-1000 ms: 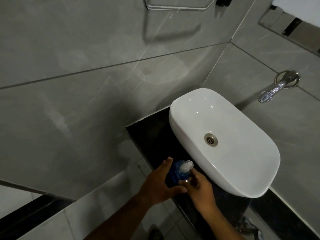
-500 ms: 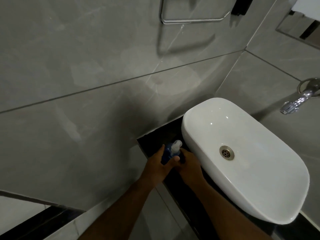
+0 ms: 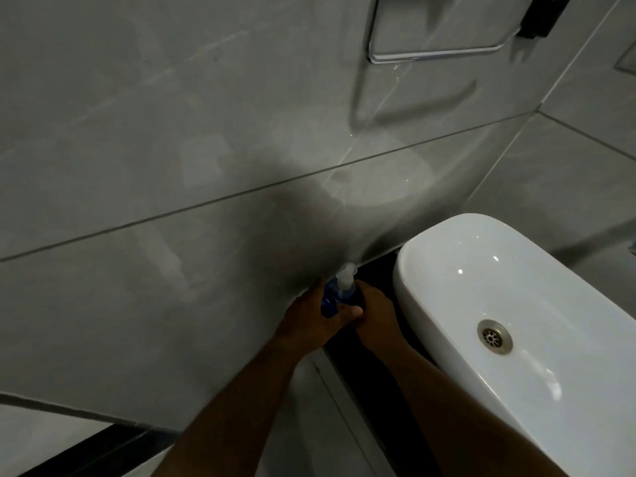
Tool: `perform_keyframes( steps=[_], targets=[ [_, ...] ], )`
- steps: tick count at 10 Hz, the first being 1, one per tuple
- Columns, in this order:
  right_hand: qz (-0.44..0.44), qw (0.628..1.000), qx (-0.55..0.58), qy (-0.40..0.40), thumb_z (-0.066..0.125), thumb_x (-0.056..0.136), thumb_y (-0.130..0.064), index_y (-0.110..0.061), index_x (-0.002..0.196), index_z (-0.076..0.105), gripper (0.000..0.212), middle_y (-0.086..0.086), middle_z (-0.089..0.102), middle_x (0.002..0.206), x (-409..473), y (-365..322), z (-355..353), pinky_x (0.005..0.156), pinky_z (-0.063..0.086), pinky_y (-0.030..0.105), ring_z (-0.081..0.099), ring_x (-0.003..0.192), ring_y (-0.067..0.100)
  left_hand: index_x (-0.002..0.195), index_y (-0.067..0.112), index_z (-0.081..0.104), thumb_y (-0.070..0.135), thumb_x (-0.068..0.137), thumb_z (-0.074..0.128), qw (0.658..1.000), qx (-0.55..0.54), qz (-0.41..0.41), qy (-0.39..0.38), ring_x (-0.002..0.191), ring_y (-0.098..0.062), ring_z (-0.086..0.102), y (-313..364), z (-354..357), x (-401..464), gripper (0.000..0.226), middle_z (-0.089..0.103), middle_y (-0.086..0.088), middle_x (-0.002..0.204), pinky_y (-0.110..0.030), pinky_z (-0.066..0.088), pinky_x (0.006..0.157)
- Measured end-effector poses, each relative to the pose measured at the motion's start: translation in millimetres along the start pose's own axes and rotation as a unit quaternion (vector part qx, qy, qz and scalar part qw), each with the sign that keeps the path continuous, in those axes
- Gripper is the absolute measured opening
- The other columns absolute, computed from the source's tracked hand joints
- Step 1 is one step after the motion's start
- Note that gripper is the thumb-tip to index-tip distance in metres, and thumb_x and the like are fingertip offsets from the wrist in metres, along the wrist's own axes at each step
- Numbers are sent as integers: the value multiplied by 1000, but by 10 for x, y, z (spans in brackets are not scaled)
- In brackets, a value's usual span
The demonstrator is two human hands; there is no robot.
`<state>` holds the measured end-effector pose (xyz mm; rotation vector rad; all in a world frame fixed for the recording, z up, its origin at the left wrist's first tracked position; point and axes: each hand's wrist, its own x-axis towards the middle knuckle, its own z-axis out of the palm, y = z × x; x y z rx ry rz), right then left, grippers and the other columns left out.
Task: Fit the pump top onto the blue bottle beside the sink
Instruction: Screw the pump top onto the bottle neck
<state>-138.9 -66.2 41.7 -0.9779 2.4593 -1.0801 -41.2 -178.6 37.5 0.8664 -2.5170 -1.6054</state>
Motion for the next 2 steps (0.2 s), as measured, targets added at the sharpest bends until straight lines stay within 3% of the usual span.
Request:
perform_keyframes(
  steps=[1, 2],
  targets=[
    [-3, 1000, -11, -14, 70, 85, -20, -11, 106, 62, 25, 0, 69, 104, -24, -83, -7, 74, 50, 18, 65, 91, 14, 148, 22, 27, 88, 57, 51, 1000, 19, 1, -3, 132, -25, 42, -26, -57, 24, 115, 42, -5, 149, -47, 40, 106],
    [16, 998, 0, 54, 70, 84, -17, -7, 101, 63, 21, 8, 69, 95, -98, -326, -214, 72, 51, 38, 64, 82, 19, 147, 18, 28, 87, 62, 46, 999, 45, 7, 14, 133, -27, 40, -17, -126, -75, 111, 41, -8, 149, -46, 39, 107]
  ],
)
